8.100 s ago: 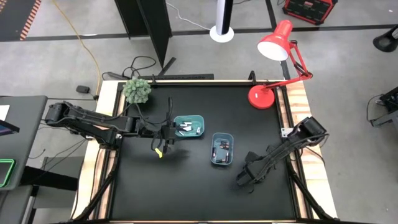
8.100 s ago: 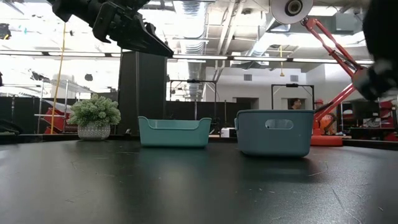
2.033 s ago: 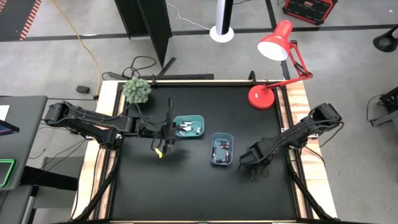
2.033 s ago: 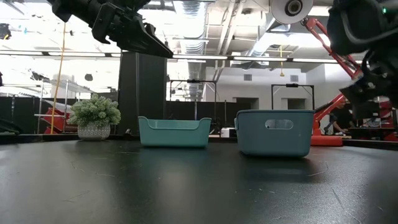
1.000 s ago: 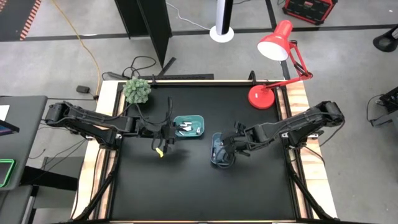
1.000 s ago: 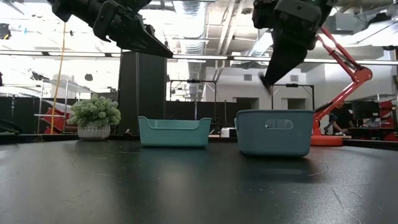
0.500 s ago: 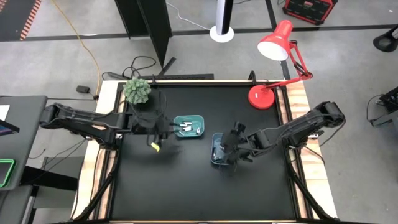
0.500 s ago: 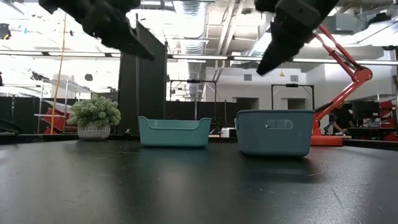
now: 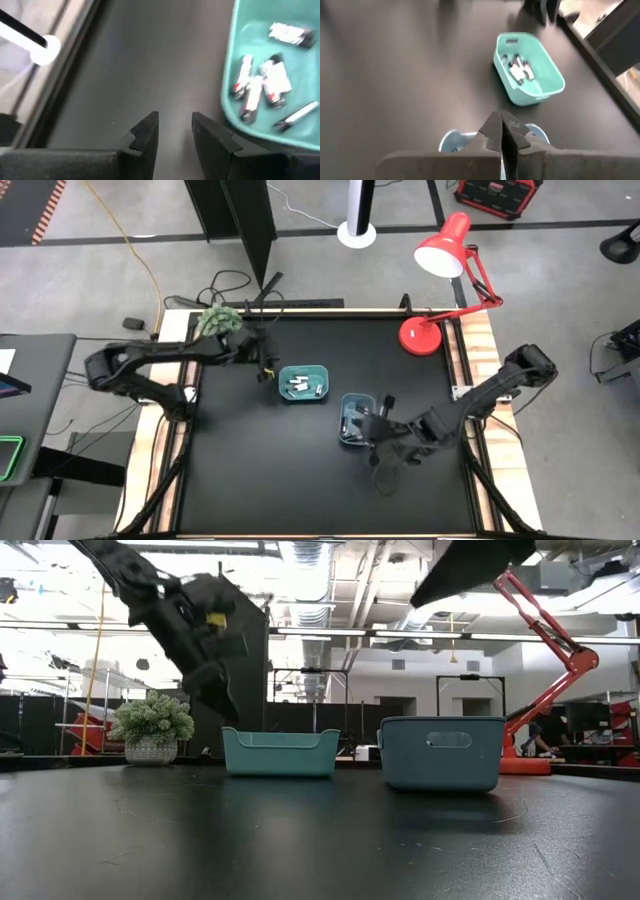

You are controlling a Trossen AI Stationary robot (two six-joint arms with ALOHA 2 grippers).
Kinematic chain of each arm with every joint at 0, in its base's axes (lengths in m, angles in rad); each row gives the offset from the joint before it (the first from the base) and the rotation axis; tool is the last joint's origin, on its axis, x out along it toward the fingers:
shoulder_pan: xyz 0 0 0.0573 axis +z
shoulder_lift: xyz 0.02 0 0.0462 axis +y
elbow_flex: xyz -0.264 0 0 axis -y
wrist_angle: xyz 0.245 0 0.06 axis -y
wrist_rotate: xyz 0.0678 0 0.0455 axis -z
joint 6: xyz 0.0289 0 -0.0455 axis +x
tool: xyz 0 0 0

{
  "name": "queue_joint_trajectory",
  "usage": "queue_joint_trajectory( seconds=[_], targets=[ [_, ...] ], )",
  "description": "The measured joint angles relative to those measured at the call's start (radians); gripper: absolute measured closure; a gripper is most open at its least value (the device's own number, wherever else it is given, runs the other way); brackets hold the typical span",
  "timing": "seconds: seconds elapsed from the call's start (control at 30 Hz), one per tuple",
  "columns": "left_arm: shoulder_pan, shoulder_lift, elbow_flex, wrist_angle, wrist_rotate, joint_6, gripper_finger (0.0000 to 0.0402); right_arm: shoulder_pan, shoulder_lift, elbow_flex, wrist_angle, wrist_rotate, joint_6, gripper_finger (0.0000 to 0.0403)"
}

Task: Sort batteries
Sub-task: Adjust the light blue and blue bins

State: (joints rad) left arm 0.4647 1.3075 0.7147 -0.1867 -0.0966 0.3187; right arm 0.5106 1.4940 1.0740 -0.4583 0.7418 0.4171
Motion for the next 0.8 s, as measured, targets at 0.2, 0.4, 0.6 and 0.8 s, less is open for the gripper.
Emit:
queue_joint_trajectory(
  seconds=[0.2,0.4,0.6,0.8],
  targets=[
    [0.084,0.143,0.000,0.052,0.189,0.048,0.0290,0.069,0.000,0.000,0.024,0.072,0.017,0.0400],
    [0.057,0.233,0.000,0.094,0.230,0.059,0.0290,0.086,0.000,0.000,-0.057,0.073,0.167,0.0401],
    [0.013,0.249,0.000,0.094,0.308,0.043,0.0290,0.110,0.000,0.000,-0.276,0.072,0.538,0.0402],
    [-0.060,0.246,0.000,0.092,0.336,0.036,0.0290,0.121,0.000,-0.097,-0.365,-0.005,0.913,0.0402]
  ],
)
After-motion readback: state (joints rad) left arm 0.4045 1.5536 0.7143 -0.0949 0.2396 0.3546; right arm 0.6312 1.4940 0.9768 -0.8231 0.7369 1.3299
